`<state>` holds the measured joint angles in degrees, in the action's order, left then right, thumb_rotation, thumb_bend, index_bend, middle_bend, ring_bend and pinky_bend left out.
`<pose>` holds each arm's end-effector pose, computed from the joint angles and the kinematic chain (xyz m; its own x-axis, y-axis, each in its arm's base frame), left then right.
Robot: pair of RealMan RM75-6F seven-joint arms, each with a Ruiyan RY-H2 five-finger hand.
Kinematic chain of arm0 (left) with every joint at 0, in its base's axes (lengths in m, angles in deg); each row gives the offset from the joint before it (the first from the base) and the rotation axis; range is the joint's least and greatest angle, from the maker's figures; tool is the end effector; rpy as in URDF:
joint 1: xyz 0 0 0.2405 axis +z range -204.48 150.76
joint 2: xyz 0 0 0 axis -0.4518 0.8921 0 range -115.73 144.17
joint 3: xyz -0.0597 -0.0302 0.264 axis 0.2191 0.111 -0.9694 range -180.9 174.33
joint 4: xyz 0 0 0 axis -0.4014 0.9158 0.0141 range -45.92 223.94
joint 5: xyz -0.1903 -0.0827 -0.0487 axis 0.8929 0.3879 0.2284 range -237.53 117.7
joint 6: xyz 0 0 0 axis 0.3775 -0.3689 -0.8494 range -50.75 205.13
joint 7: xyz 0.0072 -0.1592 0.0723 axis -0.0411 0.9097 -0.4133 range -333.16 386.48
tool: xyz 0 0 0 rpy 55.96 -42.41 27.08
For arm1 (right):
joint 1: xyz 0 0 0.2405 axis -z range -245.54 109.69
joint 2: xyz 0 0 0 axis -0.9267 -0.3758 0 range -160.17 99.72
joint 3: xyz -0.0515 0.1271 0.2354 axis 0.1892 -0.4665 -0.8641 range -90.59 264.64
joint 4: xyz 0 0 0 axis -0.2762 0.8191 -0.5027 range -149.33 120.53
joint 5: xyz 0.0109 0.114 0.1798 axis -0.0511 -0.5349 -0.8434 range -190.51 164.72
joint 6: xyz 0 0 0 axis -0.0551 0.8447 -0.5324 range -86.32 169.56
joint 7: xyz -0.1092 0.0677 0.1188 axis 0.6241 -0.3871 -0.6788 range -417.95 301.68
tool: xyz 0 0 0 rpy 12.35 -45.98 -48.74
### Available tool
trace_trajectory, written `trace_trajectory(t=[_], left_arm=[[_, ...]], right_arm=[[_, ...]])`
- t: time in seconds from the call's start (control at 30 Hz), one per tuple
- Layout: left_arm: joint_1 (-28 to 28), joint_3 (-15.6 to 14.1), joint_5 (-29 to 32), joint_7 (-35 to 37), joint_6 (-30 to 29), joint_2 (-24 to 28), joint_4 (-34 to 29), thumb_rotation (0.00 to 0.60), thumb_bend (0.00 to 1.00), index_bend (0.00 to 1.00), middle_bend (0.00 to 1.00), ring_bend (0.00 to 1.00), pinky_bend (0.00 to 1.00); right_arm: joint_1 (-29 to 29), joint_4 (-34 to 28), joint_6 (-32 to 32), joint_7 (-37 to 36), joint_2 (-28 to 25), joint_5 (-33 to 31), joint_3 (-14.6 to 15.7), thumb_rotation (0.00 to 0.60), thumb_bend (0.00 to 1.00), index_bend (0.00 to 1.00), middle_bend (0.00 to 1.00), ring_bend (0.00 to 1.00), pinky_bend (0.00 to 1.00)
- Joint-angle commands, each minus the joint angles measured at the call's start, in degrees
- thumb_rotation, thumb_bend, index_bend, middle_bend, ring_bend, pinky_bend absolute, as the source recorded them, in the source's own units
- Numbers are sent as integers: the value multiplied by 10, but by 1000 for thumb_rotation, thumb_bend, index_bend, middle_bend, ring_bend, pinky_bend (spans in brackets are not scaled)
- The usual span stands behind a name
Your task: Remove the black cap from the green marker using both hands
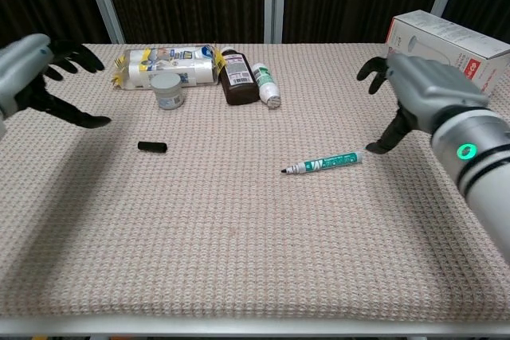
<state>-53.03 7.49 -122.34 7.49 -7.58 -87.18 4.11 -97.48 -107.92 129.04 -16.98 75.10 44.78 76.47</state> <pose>-0.2097 0.3182 -0.0178 0.1502 -0.0145 0.9885 0.9876 0.0478 -0.1494 -0.1584 -0.3044 -0.0411 0.3324 -0.0764 0.9400 -0.9420 0.0223 0.3349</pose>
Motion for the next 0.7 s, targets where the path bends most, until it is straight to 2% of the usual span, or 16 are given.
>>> trace_trajectory(t=[0.03, 0.13, 0.23, 0.33, 0.47, 0.57, 0.7], left_arm=[[85, -110, -116, 3, -94, 54, -28, 600, 95, 245, 187, 137, 148], [135, -153, -158, 5, -153, 48, -15, 600, 71, 222, 153, 108, 127], [181, -182, -183, 5, -195, 32, -1, 600, 47, 219, 144, 100, 117], [212, -198, -211, 5, -223, 13, 30, 600, 32, 219, 144, 99, 108], [233, -202, -236, 20, -232, -1, 80, 600, 31, 219, 144, 99, 106], [244, -195, -231, 35, -220, 0, 88, 600, 30, 219, 144, 100, 104], [248, -187, -212, 45, -177, 14, 75, 600, 26, 218, 145, 99, 100]], right_arm=[[105, -75, 103, -95, -110, 133, 123, 600, 50, 189, 179, 2, 0], [153, -69, 141, -117, -151, 178, 180, 600, 72, 92, 85, 0, 0], [196, -43, 175, -128, -166, 196, 202, 600, 72, 48, 57, 0, 0], [225, -8, 181, -163, -166, 185, 192, 600, 75, 47, 51, 0, 0], [244, 26, 148, -198, -165, 156, 179, 600, 82, 41, 38, 0, 0], [251, 39, 125, -205, -166, 152, 173, 600, 113, 22, 28, 0, 0], [251, 36, 103, -196, -172, 157, 162, 600, 143, 17, 28, 0, 0]])
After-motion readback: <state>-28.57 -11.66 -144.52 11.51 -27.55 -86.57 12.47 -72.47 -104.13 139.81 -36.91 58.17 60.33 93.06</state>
